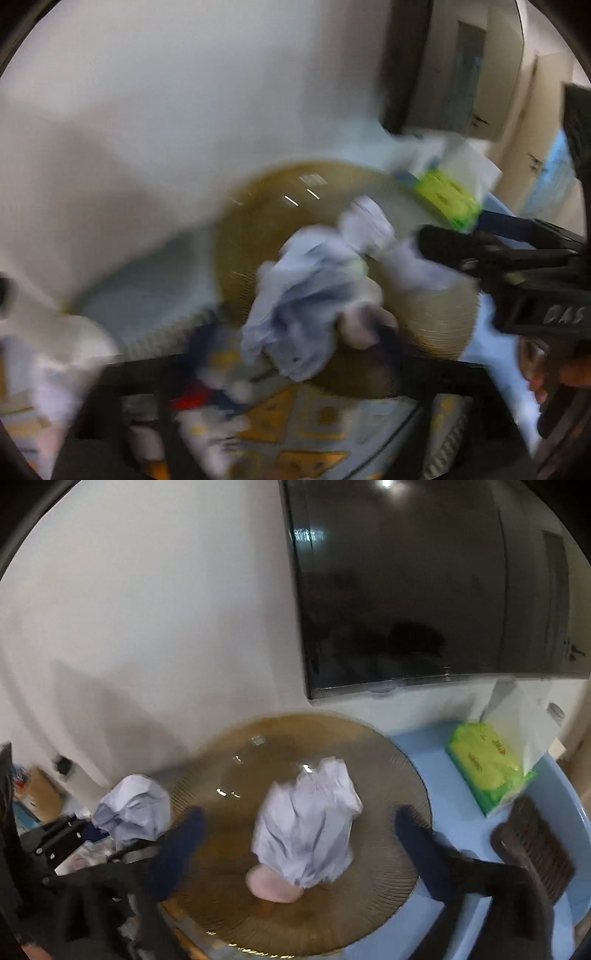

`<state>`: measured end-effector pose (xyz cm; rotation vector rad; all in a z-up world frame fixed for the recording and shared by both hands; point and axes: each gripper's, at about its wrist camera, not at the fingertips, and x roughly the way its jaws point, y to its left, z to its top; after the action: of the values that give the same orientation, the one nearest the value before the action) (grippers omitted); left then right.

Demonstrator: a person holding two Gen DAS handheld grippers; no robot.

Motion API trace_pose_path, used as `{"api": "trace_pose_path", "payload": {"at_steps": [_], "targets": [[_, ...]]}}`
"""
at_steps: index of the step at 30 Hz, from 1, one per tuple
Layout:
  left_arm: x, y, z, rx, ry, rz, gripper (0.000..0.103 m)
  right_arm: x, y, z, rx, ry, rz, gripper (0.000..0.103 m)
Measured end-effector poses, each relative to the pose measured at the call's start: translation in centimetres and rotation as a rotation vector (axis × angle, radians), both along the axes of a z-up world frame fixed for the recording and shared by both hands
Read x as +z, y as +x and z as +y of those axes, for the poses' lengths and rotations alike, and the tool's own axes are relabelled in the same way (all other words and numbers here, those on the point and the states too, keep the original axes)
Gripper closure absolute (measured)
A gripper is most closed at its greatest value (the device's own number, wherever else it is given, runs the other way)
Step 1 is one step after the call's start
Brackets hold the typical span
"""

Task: Organize objects
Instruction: 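Carry both paper balls to the gold bowl and open both tools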

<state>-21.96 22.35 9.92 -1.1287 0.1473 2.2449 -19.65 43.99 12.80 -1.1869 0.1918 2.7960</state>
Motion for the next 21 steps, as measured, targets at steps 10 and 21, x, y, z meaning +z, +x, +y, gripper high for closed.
{"api": "trace_pose_path", "payload": {"at_steps": [10, 21], "targets": [[3.0, 2.4, -1.4, 0.007, 0.024, 0.071, 0.001, 1.0, -0.3, -1.7, -0.017, -0.013, 0.016, 0.000], [7.1, 6.6, -18.6, 0.206, -0.041, 0.155, 0.001, 7.0, 6.5, -12.0, 0.171, 0.013, 0.133, 0.000]]}}
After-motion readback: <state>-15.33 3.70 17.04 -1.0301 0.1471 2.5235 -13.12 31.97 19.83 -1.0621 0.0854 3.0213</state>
